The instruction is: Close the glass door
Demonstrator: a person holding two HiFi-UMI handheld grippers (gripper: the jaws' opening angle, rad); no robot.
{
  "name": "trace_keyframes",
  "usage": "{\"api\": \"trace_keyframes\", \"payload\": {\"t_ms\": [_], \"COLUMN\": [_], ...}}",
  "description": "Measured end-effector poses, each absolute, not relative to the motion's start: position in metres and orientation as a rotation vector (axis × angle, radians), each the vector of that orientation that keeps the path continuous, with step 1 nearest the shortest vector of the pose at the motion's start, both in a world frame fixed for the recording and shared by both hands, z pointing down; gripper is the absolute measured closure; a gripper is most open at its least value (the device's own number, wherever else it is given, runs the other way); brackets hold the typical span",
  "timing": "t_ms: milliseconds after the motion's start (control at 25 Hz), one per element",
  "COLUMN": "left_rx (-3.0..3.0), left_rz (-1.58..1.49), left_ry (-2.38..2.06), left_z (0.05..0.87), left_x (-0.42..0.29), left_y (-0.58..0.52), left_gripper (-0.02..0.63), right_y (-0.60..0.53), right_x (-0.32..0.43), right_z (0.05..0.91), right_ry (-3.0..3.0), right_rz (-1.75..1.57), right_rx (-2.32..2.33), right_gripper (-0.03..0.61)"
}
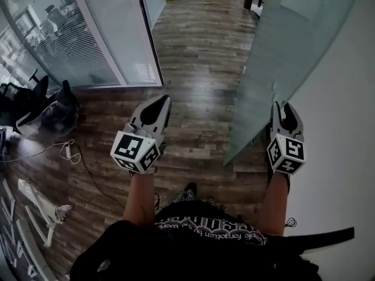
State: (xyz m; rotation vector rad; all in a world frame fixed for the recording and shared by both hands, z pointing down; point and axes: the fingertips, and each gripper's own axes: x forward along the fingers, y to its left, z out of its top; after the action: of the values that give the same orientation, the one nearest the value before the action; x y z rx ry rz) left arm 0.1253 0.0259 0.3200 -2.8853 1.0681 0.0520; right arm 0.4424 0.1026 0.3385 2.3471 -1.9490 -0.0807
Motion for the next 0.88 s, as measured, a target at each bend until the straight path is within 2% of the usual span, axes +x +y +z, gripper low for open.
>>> {"api": "trace_keyframes", "payload": {"t_ms": [880], "left_rx": [-2.69], "left_rz": [0.051], "left_ry": [1.428], "left_z": [0.313], "left_x": [0.01], "left_y": [-0.012], "left_gripper": [0.612], "right_y": [0.016], "right_x": [0.312], "right_z": [0.34], "right_ry": [-2.325], "right_rz": [-0.093], "right_rx": [2.013], "right_gripper": [0.459]}}
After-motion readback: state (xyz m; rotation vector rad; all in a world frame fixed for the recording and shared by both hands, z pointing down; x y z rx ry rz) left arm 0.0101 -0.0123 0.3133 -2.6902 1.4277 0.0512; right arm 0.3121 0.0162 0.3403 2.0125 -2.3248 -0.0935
